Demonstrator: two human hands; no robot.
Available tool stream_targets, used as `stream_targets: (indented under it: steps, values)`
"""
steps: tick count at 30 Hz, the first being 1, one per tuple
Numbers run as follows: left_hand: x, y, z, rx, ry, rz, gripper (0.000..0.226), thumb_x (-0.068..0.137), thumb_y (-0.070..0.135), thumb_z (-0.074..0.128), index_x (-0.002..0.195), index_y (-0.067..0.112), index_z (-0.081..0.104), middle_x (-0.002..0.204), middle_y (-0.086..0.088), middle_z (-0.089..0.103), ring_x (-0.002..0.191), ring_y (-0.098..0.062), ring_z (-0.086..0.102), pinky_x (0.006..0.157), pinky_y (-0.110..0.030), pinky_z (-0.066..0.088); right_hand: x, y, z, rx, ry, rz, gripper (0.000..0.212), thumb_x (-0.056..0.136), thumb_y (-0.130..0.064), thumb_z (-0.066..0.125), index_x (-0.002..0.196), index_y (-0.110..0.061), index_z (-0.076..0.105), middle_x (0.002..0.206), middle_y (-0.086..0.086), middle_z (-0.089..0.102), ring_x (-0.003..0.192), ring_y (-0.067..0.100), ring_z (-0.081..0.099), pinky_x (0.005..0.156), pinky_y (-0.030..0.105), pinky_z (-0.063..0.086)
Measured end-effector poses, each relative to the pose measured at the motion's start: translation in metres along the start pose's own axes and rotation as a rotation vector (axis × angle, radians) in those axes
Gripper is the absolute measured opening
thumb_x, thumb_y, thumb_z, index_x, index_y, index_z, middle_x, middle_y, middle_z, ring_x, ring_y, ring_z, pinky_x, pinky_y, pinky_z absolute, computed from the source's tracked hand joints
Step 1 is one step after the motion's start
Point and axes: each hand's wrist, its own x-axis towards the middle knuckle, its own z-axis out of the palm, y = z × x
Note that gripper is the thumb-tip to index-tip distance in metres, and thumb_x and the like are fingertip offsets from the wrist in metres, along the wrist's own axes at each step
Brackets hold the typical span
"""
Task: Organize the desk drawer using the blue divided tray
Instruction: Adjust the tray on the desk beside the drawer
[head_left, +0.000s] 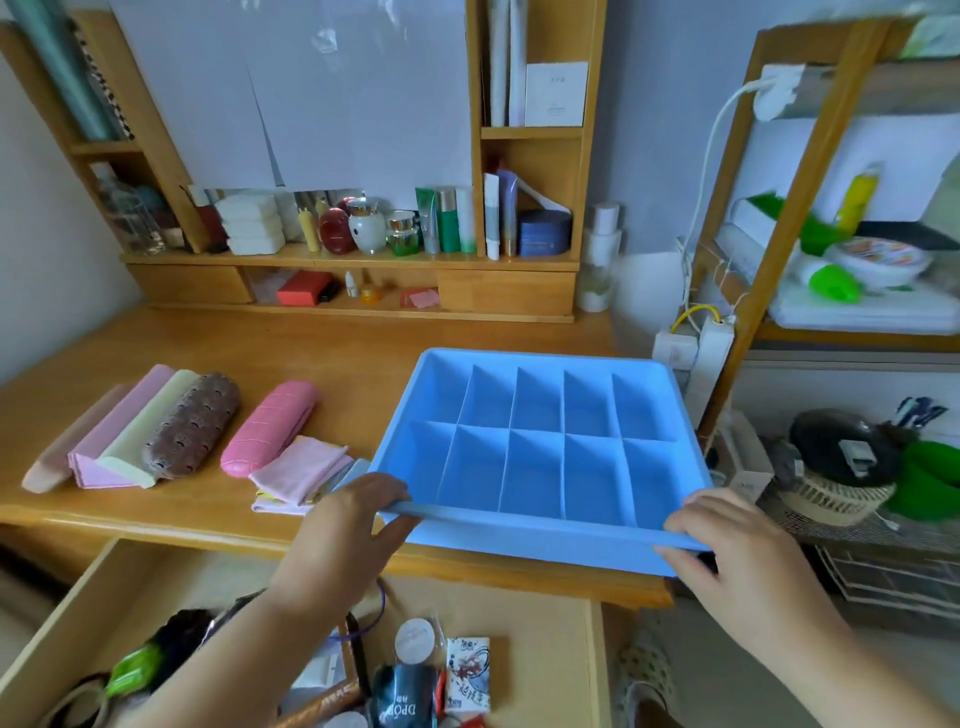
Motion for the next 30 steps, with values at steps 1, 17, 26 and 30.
stream_targets:
  steps: [1, 17, 26, 30]
  values:
    - [-0.004, 0.0, 0.0, 0.005, -0.004, 0.007, 0.013, 0.08, 0.018, 0.074, 0.091, 0.016, 0.069, 0.09, 0.01, 0.066, 0.08, -0.016, 0.062, 0.072, -0.031, 0.049, -0.002, -0.001, 0.002, 0.011, 0.003, -0.001, 0.026, 0.067, -0.009, 0.082, 0.067, -0.016, 0.057, 0.07, -0.012, 0.051, 0.079, 0.013, 0.056, 0.06, 0.019, 0.038]
    - [-0.158, -0.065, -0.004, 0.04, -0.032, -0.229, 0.022, 0.088, 0.015, 0.062, 0.107, 0.026, 0.06, 0.112, 0.007, 0.058, 0.08, -0.011, 0.063, 0.063, -0.031, 0.052, -0.05, -0.08, 0.073, 0.024, -0.123, -0.184, 0.012, 0.087, -0.03, 0.053, 0.084, -0.026, 0.064, 0.087, -0.013, 0.063, 0.085, 0.009, 0.056, 0.074, 0.027, 0.049]
    - [-0.223, -0.084, 0.016, -0.023, -0.101, -0.46, 0.023, 0.079, 0.005, 0.071, 0.098, 0.018, 0.067, 0.098, 0.003, 0.062, 0.075, -0.017, 0.063, 0.062, -0.035, 0.053, -0.03, -0.107, 0.19, 0.041, -0.675, 0.208, 0.073, 0.092, -0.022, 0.055, 0.149, -0.038, 0.013, 0.16, -0.007, 0.003, 0.142, 0.019, 0.025, 0.108, 0.035, 0.034]
    - [-0.221, -0.086, 0.018, 0.018, -0.123, -0.412, 0.024, 0.08, 0.008, 0.07, 0.101, 0.018, 0.067, 0.102, 0.007, 0.06, 0.078, -0.013, 0.062, 0.059, -0.028, 0.05, -0.02, -0.111, 0.201, -0.097, -0.793, 0.201, 0.081, 0.086, -0.025, 0.063, 0.15, -0.027, 0.013, 0.156, 0.0, 0.02, 0.14, 0.022, 0.026, 0.112, 0.039, 0.027]
